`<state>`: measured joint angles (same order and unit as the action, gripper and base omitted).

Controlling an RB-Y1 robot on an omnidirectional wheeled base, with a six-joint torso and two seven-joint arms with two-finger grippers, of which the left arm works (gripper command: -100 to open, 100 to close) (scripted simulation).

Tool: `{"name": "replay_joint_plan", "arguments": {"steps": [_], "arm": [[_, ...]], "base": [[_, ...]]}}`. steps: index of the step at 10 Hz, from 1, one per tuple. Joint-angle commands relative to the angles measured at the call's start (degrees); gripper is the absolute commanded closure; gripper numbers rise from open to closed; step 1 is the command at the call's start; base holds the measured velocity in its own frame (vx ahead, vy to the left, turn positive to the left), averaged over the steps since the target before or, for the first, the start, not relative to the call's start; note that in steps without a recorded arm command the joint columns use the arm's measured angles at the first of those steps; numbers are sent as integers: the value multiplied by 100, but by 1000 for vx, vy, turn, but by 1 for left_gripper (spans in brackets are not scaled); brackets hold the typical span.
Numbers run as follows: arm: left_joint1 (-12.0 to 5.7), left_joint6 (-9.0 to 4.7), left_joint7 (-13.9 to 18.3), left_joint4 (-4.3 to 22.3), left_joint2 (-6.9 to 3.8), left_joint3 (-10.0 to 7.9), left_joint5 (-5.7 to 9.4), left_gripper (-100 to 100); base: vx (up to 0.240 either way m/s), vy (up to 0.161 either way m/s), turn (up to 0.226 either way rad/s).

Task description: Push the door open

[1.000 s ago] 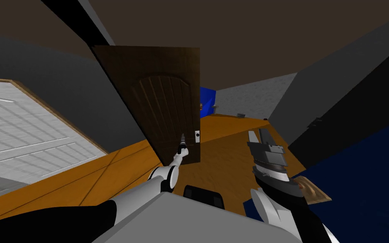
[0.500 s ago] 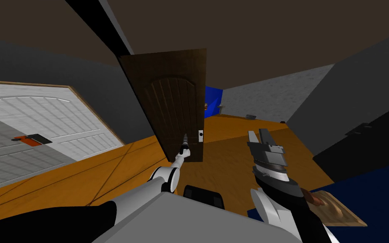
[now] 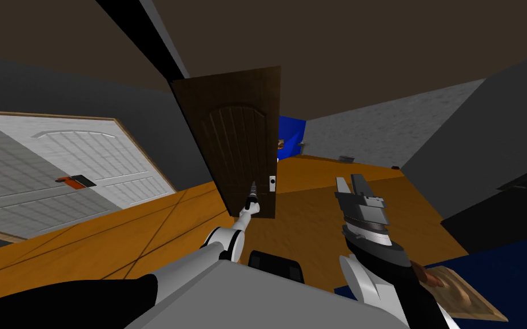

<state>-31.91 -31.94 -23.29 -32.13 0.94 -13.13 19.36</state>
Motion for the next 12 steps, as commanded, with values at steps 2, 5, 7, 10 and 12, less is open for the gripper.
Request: {"name": "replay_joint_plan", "arguments": {"steps": [2, 5, 7, 10, 12], "arm": [[-177, -147, 88, 362, -37, 56, 12, -100], [-176, -125, 146, 372, 44, 207, 33, -100], [-176, -108, 191, 379, 118, 321, 48, -100], [-175, -101, 208, 382, 149, 365, 54, -100], [-175, -96, 222, 385, 177, 400, 59, -100]], "base": [[-18, -61, -10], [-26, -110, 55], [-43, -181, -5], [-16, -102, -29], [-46, -144, -25]]}}
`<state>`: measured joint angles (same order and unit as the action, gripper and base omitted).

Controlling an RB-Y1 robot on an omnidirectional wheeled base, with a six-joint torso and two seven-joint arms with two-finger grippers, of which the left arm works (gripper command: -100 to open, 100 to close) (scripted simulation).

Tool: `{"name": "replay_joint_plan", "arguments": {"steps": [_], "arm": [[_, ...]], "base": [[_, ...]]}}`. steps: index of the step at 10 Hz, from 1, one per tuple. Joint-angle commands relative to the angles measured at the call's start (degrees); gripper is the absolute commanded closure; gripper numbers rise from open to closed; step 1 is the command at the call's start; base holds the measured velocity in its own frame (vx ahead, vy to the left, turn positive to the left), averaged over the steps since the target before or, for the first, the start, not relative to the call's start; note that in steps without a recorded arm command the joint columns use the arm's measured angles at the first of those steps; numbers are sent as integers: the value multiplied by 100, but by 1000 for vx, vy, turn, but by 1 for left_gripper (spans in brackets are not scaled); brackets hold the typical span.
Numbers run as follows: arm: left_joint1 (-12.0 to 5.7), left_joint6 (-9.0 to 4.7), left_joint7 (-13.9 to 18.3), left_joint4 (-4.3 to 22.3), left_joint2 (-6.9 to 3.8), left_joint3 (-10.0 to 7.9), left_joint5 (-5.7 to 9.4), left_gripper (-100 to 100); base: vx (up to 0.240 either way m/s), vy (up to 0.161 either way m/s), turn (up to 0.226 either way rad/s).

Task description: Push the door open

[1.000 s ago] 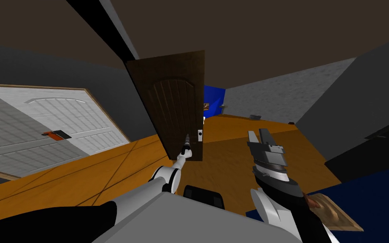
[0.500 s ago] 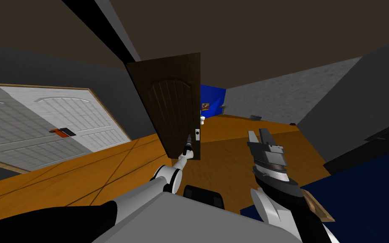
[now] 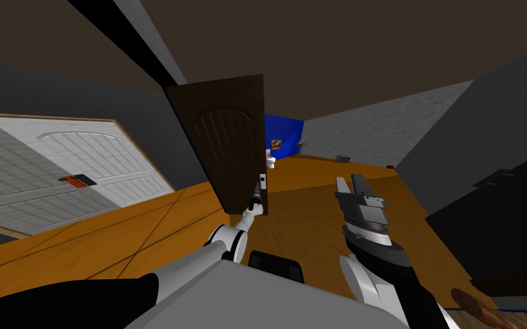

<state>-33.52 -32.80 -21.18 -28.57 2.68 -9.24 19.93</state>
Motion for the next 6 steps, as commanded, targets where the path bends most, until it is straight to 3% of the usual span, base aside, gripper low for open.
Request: {"name": "replay_joint_plan", "arguments": {"steps": [1, 2, 3, 6], "arm": [[-14, -7, 17, 29, 14, 26, 4, -100], [0, 5, 0, -1, 12, 14, 3, -100], [0, 4, 2, 2, -144, 10, 5, -100], [1, -1, 4, 9, -377, -6, 12, -100]], "base": [[-60, -153, -32], [-30, -72, 0], [76, -10, -10], [172, 42, -21]]}}
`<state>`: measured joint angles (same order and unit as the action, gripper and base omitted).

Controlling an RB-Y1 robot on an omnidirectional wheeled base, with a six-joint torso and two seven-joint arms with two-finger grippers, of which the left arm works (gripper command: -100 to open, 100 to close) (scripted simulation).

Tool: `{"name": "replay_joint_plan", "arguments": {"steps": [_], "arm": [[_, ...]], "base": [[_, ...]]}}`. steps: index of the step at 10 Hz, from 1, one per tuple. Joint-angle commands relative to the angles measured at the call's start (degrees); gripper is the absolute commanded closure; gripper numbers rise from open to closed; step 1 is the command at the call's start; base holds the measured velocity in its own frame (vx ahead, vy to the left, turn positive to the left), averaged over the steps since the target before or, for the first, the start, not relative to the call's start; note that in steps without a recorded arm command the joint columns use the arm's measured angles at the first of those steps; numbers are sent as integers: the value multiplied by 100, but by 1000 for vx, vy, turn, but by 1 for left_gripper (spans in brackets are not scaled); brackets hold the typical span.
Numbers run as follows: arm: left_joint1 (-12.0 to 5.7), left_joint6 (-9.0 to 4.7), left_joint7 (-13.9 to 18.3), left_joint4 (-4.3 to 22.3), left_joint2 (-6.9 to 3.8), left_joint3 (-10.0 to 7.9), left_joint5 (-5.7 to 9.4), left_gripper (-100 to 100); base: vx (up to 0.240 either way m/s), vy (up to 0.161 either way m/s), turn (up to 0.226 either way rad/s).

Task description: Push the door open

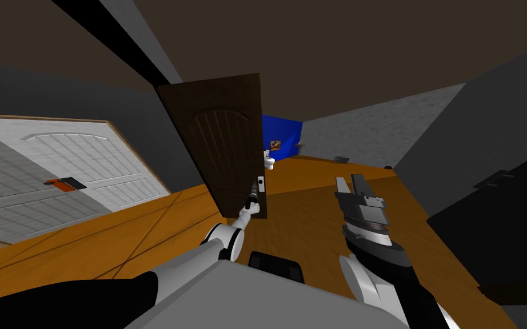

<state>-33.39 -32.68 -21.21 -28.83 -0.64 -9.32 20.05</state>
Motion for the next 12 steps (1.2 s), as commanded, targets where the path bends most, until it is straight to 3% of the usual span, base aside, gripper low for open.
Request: {"name": "replay_joint_plan", "arguments": {"steps": [1, 3, 5, 6, 7, 8, 12], "arm": [[-12, -16, 8, 38, -67, -5, 3, -100], [-11, -22, 10, 46, 56, -23, 10, -100], [-11, -22, 10, 46, 56, -23, 10, -100], [-11, -24, 11, 49, 209, -30, 13, -100], [-83, -86, 26, 182, 134, -29, 15, -100], [-83, -86, 26, 182, 134, -29, 15, 100], [-83, -86, 26, 182, 134, -29, 15, 100]], "base": [[213, -5, -19], [282, -17, -33], [110, 2, -5], [53, 1, -20], [37, -1, -8], [-9, 0, 8], [-7, 0, -1]]}}
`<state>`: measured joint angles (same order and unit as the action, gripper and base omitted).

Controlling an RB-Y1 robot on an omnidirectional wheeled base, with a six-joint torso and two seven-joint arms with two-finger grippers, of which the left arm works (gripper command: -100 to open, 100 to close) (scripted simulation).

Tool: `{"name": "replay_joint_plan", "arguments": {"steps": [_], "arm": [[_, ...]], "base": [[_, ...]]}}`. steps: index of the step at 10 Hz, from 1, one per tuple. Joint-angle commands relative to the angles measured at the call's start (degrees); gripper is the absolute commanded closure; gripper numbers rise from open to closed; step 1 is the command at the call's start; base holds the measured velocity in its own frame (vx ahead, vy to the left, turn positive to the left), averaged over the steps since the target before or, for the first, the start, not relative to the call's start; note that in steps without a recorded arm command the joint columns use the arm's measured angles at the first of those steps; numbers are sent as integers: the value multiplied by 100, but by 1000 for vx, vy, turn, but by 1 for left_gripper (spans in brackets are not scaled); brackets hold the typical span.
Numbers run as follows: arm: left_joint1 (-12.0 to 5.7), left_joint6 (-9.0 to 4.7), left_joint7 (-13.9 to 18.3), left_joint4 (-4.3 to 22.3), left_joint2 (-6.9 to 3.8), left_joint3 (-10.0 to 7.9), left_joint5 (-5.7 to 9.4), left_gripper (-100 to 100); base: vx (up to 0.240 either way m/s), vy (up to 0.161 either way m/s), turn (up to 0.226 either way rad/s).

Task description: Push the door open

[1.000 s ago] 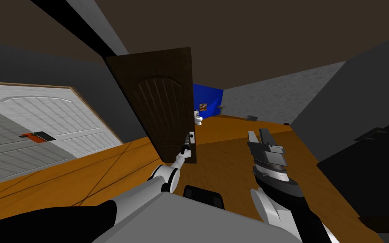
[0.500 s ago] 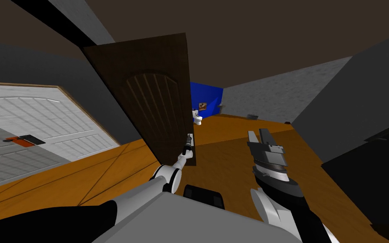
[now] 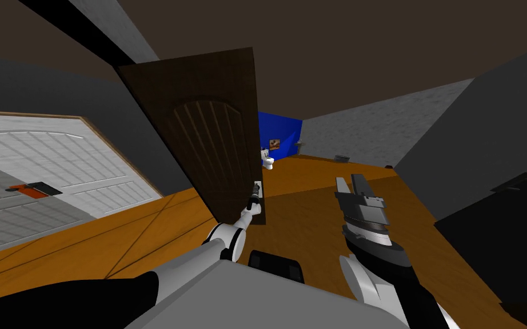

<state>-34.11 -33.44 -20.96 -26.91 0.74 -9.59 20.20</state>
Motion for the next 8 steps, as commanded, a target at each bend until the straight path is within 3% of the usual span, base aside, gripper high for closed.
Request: {"name": "replay_joint_plan", "arguments": {"steps": [1, 2, 8], "arm": [[-11, -10, 2, -10, -4, -1, 0, 100], [-1, -17, -44, 5, -141, -82, 57, 100], [-5, -70, -177, 21, -337, -329, 229, 100]], "base": [[0, 0, 0], [85, -40, 4], [156, -74, 36]]}}
